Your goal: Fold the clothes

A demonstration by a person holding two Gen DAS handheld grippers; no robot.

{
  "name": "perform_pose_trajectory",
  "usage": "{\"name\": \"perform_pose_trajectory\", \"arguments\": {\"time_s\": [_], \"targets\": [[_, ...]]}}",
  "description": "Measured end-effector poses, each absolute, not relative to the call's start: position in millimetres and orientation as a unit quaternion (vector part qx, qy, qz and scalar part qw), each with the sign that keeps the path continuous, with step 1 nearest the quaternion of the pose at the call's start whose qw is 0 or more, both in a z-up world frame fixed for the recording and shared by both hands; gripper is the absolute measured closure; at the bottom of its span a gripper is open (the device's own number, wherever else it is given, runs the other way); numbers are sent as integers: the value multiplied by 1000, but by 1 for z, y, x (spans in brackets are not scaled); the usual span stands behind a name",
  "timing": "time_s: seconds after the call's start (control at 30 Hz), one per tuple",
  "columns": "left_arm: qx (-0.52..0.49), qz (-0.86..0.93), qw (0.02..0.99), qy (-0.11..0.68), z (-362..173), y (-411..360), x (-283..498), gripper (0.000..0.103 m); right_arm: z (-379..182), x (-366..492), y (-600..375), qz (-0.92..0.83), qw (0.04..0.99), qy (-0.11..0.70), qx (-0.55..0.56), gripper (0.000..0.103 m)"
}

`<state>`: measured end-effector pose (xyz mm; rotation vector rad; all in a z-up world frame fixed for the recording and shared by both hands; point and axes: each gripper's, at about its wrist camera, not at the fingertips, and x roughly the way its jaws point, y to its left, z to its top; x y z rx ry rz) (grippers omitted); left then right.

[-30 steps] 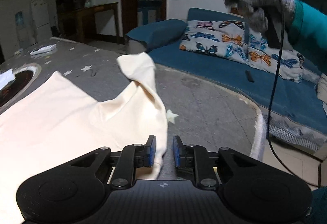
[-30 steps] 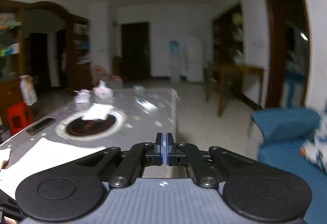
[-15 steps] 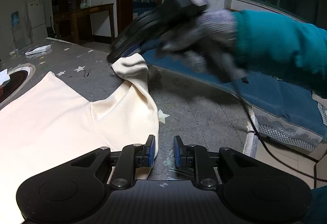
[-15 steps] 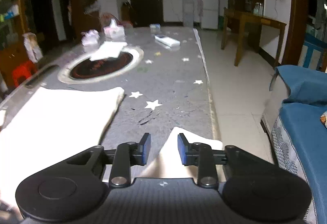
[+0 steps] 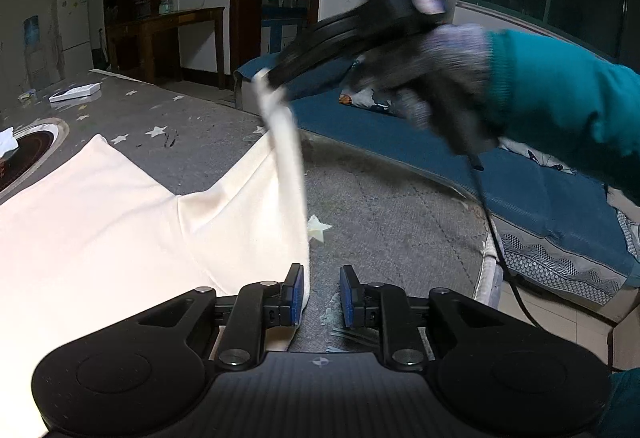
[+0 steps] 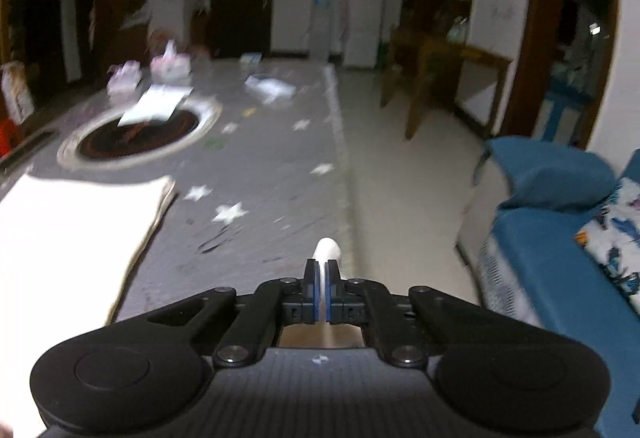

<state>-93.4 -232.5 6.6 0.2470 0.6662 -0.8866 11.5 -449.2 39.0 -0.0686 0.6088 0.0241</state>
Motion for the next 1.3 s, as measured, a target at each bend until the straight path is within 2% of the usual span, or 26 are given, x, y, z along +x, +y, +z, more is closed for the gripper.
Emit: {"name": "perform_pose_trajectory", "arguments": {"time_s": [0.1,0.43,0.53,0.57,0.7,0.77,1.07,1.2,1.3], "targets": [[115,-421,842,316,6,-231,-93,81,50,-17,-472,-9,961,277,-13,101],[114,-428,837,321,7,-229,-96,80,31,-41,-499,-27,950,310,16,96],[109,-426,837,325,8,-228,-95,79,27,-39,-484,23,945,324,27,74],[107,-426,837,326,8,-227,-95,79,25,-37,-477,42,943,330,29,71],[101,-424,837,330,8,-221,-98,79,6,-17,-442,96,927,362,13,68],[98,-425,837,331,7,-219,-100,79,1,-10,-434,94,930,354,-4,62],[84,-420,842,327,14,-208,-105,77,13,4,-421,102,933,345,-28,58],[60,-393,863,311,29,-185,-107,76,22,-12,-407,138,932,334,-30,52],[44,-342,889,301,39,-157,-103,76,18,-23,-397,161,925,342,-33,51]]}}
